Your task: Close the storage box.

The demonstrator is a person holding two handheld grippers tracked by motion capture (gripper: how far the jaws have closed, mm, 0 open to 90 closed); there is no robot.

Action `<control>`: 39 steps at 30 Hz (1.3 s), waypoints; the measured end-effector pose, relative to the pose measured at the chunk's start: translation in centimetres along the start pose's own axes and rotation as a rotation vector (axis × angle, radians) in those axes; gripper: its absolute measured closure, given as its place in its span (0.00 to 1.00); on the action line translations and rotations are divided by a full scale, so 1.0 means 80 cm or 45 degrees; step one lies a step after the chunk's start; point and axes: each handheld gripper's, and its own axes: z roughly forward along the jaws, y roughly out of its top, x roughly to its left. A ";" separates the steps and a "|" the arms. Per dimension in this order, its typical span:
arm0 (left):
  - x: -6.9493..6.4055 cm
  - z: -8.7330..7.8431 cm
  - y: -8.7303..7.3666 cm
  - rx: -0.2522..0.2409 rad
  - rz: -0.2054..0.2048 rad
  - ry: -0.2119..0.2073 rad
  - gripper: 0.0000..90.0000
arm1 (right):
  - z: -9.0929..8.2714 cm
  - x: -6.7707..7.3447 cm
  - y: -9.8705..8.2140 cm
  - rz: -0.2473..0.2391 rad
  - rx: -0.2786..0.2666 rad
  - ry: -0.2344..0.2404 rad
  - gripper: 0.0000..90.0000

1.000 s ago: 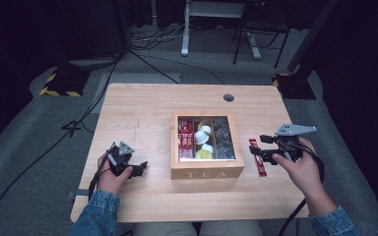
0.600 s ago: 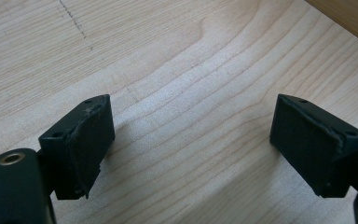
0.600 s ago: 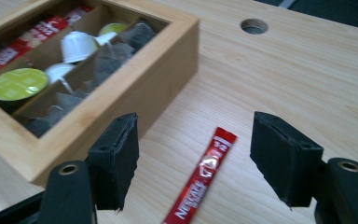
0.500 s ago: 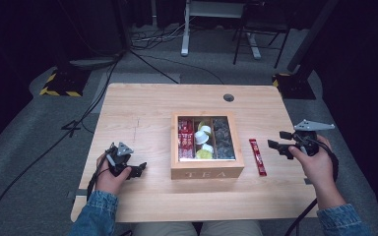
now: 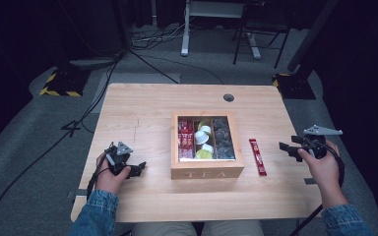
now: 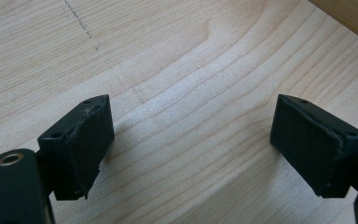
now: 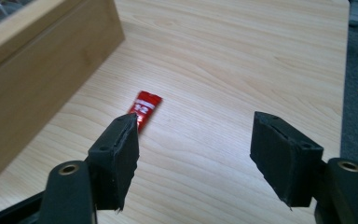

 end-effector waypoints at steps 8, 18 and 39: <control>0.003 -0.001 -0.001 0.004 -0.004 0.006 0.15 | 0.012 -0.020 -0.026 0.040 0.043 -0.049 0.36; 0.003 -0.001 -0.001 0.004 -0.005 0.006 0.15 | 0.029 -0.022 -0.062 0.040 0.082 -0.082 0.35; 0.003 -0.001 -0.001 0.004 -0.005 0.007 0.15 | 0.043 -0.021 -0.086 0.066 0.072 -0.143 0.15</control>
